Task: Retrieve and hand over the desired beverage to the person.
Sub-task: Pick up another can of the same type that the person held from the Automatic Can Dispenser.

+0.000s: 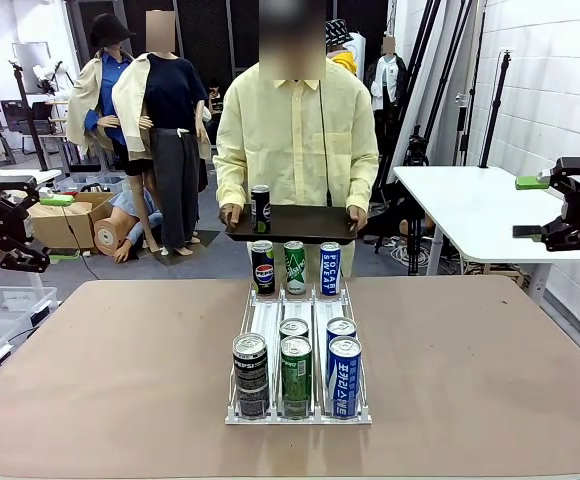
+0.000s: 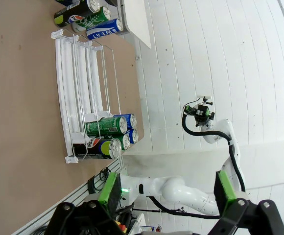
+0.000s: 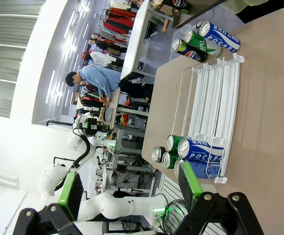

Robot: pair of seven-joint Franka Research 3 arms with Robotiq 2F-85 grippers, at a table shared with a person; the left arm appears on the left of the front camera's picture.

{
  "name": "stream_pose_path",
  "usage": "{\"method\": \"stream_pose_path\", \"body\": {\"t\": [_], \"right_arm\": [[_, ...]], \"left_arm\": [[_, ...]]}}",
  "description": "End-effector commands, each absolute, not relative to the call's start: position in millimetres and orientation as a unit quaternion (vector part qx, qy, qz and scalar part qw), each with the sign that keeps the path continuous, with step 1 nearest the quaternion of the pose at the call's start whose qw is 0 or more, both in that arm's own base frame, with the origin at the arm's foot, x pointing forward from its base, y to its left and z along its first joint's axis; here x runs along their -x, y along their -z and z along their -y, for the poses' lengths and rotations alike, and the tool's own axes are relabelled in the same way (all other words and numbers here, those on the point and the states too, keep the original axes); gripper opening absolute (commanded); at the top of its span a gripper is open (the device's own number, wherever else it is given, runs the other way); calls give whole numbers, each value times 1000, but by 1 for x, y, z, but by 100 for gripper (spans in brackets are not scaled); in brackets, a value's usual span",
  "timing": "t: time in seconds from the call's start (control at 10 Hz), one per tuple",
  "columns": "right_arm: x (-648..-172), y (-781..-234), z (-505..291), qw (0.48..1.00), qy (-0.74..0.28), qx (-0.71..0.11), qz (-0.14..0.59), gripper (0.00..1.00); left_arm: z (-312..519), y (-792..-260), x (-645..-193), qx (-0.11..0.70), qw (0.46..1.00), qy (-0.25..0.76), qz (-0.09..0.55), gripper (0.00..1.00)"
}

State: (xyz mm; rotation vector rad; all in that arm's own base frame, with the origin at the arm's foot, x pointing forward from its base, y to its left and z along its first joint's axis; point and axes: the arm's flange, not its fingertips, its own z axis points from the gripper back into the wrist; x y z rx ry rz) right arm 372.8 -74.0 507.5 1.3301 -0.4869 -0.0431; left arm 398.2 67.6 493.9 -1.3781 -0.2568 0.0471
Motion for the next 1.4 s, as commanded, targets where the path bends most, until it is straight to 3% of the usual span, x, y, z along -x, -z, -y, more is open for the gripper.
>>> {"method": "stream_pose_path", "body": {"t": [0.0,1.3], "right_arm": [[-374,-508,73,754,17,-616,226,100],[-374,-508,73,754,17,-616,226,100]], "left_arm": [[-68,-496,-396,636,761,-22,122,100],[-68,-496,-396,636,761,-22,122,100]]}}
